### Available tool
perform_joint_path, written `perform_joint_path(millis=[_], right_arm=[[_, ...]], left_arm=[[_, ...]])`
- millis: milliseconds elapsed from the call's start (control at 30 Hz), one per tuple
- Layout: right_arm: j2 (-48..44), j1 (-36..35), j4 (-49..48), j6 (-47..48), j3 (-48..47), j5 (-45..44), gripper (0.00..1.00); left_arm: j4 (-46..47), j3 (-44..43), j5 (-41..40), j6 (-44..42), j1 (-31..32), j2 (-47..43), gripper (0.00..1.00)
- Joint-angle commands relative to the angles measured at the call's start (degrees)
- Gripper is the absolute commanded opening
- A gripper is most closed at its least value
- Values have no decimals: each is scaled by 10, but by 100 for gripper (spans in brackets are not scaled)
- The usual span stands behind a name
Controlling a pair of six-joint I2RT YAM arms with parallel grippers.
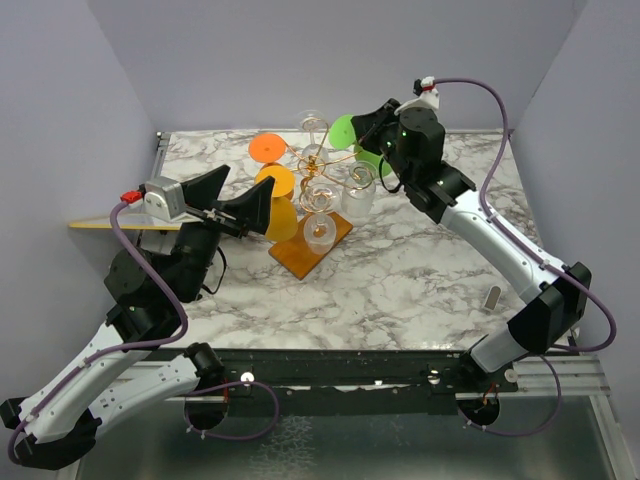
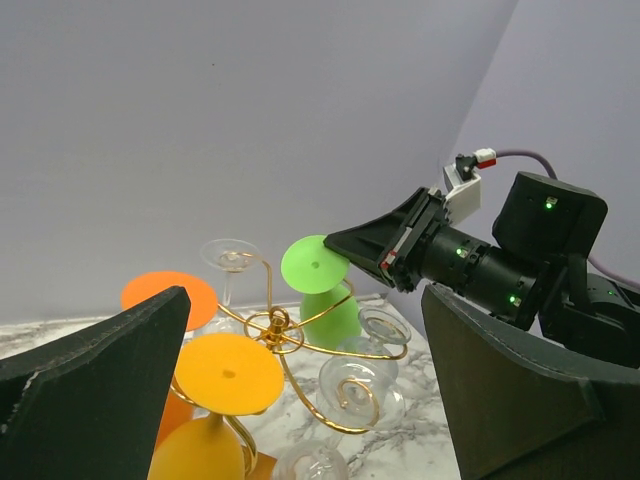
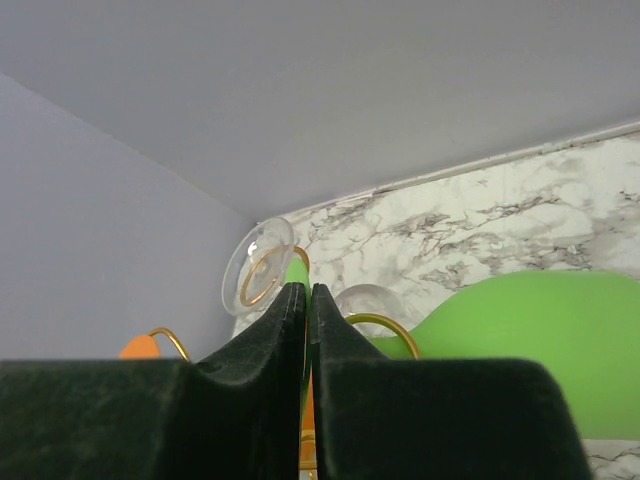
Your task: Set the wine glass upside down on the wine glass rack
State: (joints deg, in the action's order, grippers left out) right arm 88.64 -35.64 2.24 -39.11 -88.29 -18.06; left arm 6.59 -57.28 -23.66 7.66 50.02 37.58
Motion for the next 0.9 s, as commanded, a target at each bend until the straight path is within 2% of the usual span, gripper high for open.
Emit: perform_joint_path(millis=[0, 100, 667, 733, 867], right_arm=[[5, 4, 3, 5, -27, 10, 20], [5, 4, 13, 5, -31, 4, 35], [-9, 6, 27, 42, -36, 8, 39], [-16, 6, 34, 52, -32, 3, 43], [-47, 7, 28, 71, 2, -3, 57]], left_arm=[[-10, -2, -14, -5, 3, 4, 99], [-10, -3, -15, -6, 3, 5, 99], [-25, -2, -24, 1, 3, -2, 99], [-29, -2, -25, 2, 3, -4, 99], [-39, -2, -27, 3, 3, -8, 99]])
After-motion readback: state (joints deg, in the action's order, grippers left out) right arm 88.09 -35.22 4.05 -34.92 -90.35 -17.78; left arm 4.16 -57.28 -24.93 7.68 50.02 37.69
